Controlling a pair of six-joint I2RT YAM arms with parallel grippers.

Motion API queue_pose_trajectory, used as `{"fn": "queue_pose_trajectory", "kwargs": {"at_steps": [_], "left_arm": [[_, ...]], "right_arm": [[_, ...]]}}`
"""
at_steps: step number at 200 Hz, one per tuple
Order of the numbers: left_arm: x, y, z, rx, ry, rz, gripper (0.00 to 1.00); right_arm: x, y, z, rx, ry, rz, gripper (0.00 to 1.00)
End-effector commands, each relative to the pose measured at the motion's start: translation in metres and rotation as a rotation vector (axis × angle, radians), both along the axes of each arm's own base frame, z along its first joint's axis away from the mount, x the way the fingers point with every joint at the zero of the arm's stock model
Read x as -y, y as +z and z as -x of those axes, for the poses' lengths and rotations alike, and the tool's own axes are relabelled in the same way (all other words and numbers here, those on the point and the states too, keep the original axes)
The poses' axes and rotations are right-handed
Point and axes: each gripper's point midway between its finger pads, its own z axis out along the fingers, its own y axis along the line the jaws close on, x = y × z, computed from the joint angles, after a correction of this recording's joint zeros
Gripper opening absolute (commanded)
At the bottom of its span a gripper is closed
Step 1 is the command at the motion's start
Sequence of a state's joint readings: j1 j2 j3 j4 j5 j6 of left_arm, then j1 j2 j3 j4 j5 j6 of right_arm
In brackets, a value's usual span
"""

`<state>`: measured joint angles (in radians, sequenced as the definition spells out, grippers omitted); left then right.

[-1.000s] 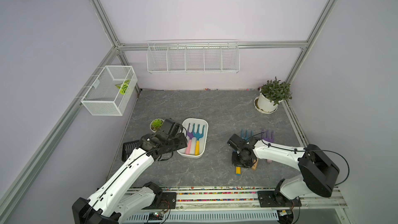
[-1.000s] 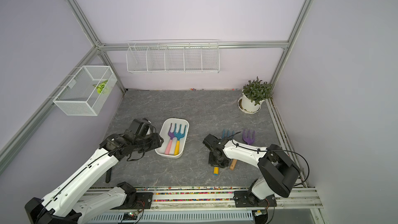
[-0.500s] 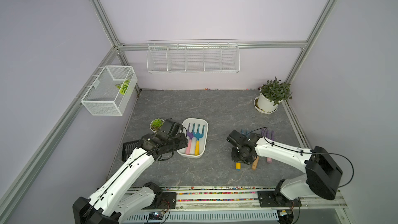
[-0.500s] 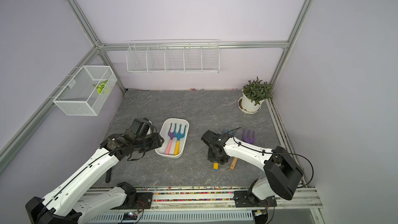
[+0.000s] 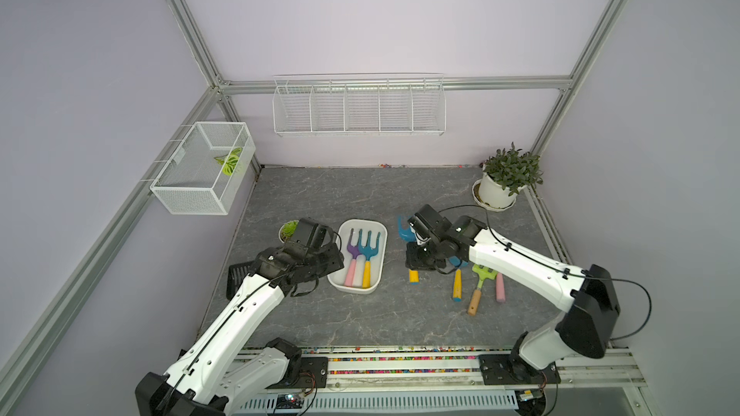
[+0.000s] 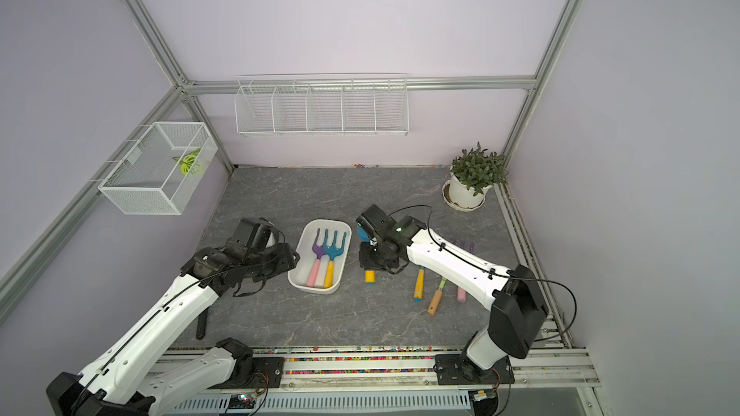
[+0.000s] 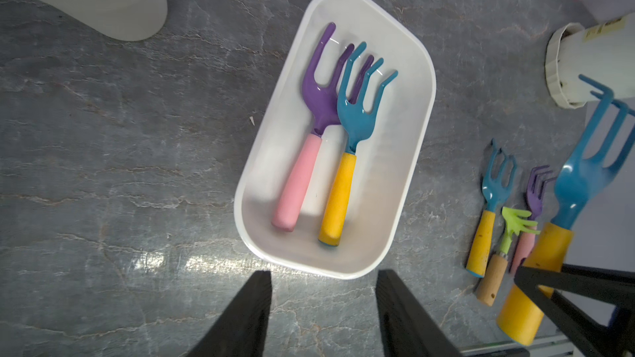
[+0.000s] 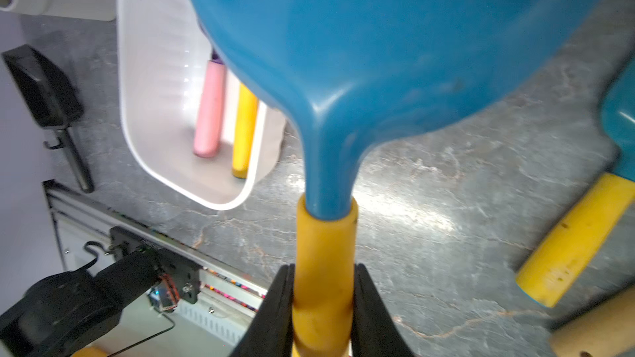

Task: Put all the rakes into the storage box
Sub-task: Pick up the rake at the center of the board, then place the rake in the storage box.

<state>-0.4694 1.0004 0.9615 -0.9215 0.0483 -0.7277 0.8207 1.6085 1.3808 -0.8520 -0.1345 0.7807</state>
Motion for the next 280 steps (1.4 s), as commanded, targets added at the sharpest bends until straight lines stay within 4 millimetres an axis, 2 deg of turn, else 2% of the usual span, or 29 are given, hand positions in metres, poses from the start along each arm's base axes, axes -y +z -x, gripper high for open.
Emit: {"fn": "queue_pose_trajectory", "kwargs": {"at_steps": [1, 44, 81, 96, 202, 280], "left_arm": [[-0.012, 0.012, -0.001, 0.027, 0.03, 0.039, 0.55], [-0.03, 0.019, -0.002, 0.039, 0.072, 0.042, 0.55], [-0.031, 0.022, -0.003, 0.049, 0.082, 0.046, 0.55], [-0.031, 0.023, -0.003, 0.05, 0.083, 0.047, 0.55], [-0.035, 0.023, -0.003, 0.053, 0.088, 0.032, 0.56], [-0.037, 0.02, -0.001, 0.05, 0.086, 0.027, 0.56]], "right_arm": [[-0.034, 0.005, -0.001, -0.044, 0.087, -0.07, 0.0], [-0.083, 0.011, -0.015, -0.088, 0.093, -0.12, 0.0], [-0.122, 0.001, -0.019, -0.146, 0.074, -0.145, 0.0], [-0.131, -0.006, -0.021, -0.162, 0.059, -0.137, 0.0], [-0.145, -0.045, -0.027, -0.181, -0.044, -0.037, 0.0], [-0.162, -0.06, -0.032, -0.241, -0.122, -0.073, 0.0]]}}
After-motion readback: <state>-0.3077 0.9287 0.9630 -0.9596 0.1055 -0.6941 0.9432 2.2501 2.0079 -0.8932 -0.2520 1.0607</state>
